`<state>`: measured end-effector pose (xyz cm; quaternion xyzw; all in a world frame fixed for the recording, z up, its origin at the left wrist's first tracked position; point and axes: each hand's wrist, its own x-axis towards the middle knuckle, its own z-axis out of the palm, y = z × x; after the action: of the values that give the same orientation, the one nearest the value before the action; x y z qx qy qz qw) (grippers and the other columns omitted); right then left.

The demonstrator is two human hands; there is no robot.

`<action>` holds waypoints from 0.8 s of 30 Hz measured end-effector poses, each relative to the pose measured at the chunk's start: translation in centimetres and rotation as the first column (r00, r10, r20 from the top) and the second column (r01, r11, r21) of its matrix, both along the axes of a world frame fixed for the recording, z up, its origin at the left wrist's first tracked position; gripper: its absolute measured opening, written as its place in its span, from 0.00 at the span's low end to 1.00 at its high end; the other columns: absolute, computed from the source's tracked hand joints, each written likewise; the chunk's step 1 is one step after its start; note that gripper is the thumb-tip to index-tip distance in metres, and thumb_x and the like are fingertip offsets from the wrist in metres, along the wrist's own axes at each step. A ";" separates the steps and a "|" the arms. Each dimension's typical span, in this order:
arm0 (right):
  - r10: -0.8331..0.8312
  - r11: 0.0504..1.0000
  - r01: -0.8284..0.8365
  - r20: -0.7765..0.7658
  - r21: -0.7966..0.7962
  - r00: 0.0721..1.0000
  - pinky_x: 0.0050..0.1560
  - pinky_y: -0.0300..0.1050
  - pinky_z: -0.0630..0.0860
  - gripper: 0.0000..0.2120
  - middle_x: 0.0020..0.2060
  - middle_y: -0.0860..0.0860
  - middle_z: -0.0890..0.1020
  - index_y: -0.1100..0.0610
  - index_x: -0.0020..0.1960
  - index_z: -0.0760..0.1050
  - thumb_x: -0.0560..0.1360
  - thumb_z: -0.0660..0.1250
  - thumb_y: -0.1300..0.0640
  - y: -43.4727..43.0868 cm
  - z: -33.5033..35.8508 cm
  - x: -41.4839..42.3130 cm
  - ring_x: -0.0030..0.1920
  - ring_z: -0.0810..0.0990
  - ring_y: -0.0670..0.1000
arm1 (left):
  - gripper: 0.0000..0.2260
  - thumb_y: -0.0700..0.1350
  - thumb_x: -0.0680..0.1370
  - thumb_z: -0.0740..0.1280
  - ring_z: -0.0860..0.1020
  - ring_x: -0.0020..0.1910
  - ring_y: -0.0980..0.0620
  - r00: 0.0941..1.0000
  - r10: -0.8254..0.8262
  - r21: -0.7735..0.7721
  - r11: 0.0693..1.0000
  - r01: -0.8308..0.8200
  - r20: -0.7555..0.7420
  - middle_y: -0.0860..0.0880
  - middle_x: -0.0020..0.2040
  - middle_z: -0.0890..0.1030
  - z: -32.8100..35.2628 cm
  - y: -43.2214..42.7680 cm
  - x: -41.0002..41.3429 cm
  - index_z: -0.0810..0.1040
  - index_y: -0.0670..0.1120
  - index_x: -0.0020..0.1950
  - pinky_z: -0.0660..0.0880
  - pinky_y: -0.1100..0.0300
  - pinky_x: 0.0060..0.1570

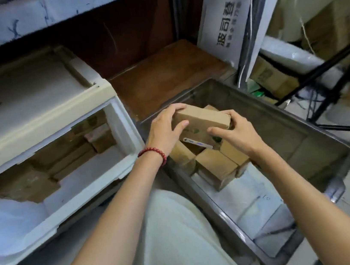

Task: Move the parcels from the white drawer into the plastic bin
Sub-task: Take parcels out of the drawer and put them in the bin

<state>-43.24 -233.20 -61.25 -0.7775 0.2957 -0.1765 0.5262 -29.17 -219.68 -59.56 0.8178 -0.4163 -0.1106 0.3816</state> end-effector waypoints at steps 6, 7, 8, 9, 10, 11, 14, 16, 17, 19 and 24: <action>-0.185 0.983 0.185 -0.015 0.009 0.983 0.34 0.28 0.74 0.33 0.64 0.55 0.73 0.55 0.70 0.56 0.73 0.72 0.56 -2.3 -4.2 0.5 0.51 0.75 0.48 | 0.17 0.48 0.79 0.64 0.71 0.66 0.50 0.946 -0.048 0.276 0.960 -0.045 0.321 0.51 0.68 0.72 -3.3 -3.3 1.1 0.70 0.53 0.69 0.71 0.54 0.61; -0.189 0.982 0.190 -0.033 0.007 0.981 0.36 0.31 0.76 0.34 0.64 0.55 0.73 0.55 0.69 0.56 0.72 0.72 0.56 -2.4 -4.8 0.9 0.50 0.75 0.47 | 0.17 0.48 0.79 0.63 0.71 0.65 0.50 0.921 -0.062 0.314 0.947 -0.067 0.385 0.51 0.67 0.74 -3.7 -3.2 1.3 0.70 0.53 0.69 0.70 0.53 0.61; -0.185 0.983 0.186 -0.049 0.002 0.981 0.38 0.34 0.77 0.34 0.64 0.54 0.73 0.54 0.69 0.55 0.71 0.73 0.56 -2.4 -5.2 1.4 0.49 0.75 0.46 | 0.17 0.47 0.79 0.63 0.71 0.65 0.50 0.903 -0.073 0.338 0.938 -0.083 0.424 0.51 0.66 0.75 -4.2 -3.1 1.6 0.70 0.53 0.69 0.70 0.53 0.61; -0.175 0.985 0.175 -0.056 -0.002 0.983 0.40 0.36 0.79 0.34 0.64 0.54 0.73 0.54 0.68 0.56 0.71 0.73 0.56 -2.3 -5.6 1.9 0.46 0.76 0.46 | 0.17 0.46 0.79 0.63 0.71 0.65 0.50 0.891 -0.077 0.351 0.931 -0.096 0.448 0.51 0.65 0.76 -4.6 -2.8 1.9 0.71 0.53 0.68 0.69 0.52 0.62; -0.161 0.987 0.161 -0.057 -0.010 0.985 0.39 0.36 0.80 0.33 0.63 0.54 0.73 0.55 0.67 0.56 0.71 0.73 0.57 -2.2 -5.9 2.4 0.43 0.76 0.44 | 0.17 0.45 0.79 0.63 0.71 0.64 0.49 0.883 -0.070 0.353 0.929 -0.111 0.463 0.51 0.64 0.76 -5.0 -2.6 2.1 0.71 0.52 0.68 0.68 0.51 0.62; -0.147 0.989 0.146 -0.056 -0.025 0.988 0.37 0.33 0.78 0.31 0.63 0.54 0.73 0.55 0.66 0.57 0.72 0.73 0.57 -2.0 -6.2 2.9 0.42 0.75 0.43 | 0.17 0.44 0.79 0.63 0.71 0.64 0.49 0.879 -0.056 0.348 0.929 -0.128 0.473 0.51 0.63 0.77 -5.3 -2.2 2.4 0.72 0.52 0.67 0.67 0.50 0.61; -0.109 0.991 0.101 -0.089 -0.087 0.990 0.35 0.32 0.75 0.23 0.62 0.54 0.74 0.54 0.62 0.62 0.74 0.71 0.57 -1.7 -7.1 4.6 0.40 0.74 0.41 | 0.16 0.43 0.78 0.62 0.71 0.63 0.48 0.875 0.007 0.321 0.929 -0.185 0.485 0.50 0.62 0.77 -5.7 -1.5 3.0 0.73 0.52 0.66 0.67 0.50 0.61; -0.081 0.991 0.067 -0.117 -0.115 0.990 0.39 0.37 0.78 0.21 0.58 0.53 0.77 0.54 0.61 0.64 0.75 0.71 0.57 -1.4 -8.0 5.4 0.41 0.77 0.44 | 0.16 0.43 0.78 0.62 0.71 0.63 0.48 0.871 0.048 0.310 0.924 -0.224 0.489 0.50 0.61 0.77 -5.7 -1.2 3.6 0.73 0.52 0.66 0.66 0.50 0.61; -0.064 0.991 0.048 -0.128 -0.124 0.990 0.42 0.39 0.80 0.19 0.57 0.54 0.77 0.54 0.60 0.64 0.75 0.70 0.57 -1.2 -8.4 5.7 0.43 0.78 0.46 | 0.16 0.43 0.78 0.61 0.71 0.63 0.49 0.867 0.064 0.305 0.921 -0.241 0.493 0.50 0.61 0.78 -5.8 -1.1 3.8 0.73 0.52 0.66 0.66 0.51 0.61; -0.046 0.988 0.027 -0.128 -0.149 0.991 0.46 0.42 0.81 0.17 0.57 0.54 0.78 0.53 0.58 0.65 0.75 0.70 0.57 -0.9 -9.2 6.1 0.46 0.79 0.47 | 0.16 0.43 0.78 0.61 0.71 0.63 0.49 0.860 0.085 0.300 0.916 -0.266 0.503 0.50 0.61 0.78 -5.9 -0.9 4.3 0.73 0.52 0.65 0.66 0.51 0.60; -0.024 0.966 -0.025 -0.187 -0.259 0.982 0.52 0.48 0.79 0.15 0.60 0.52 0.77 0.53 0.57 0.68 0.75 0.70 0.56 -0.5 -11.5 7.2 0.53 0.78 0.51 | 0.15 0.44 0.79 0.61 0.71 0.63 0.48 0.854 0.079 0.339 0.896 -0.287 0.514 0.50 0.61 0.78 -6.8 -0.2 4.9 0.73 0.52 0.65 0.66 0.52 0.60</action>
<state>-36.01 -233.69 -72.71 -0.8531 0.3182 -0.1391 0.3893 -24.23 -219.88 -66.32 0.9163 -0.3852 0.0536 0.0961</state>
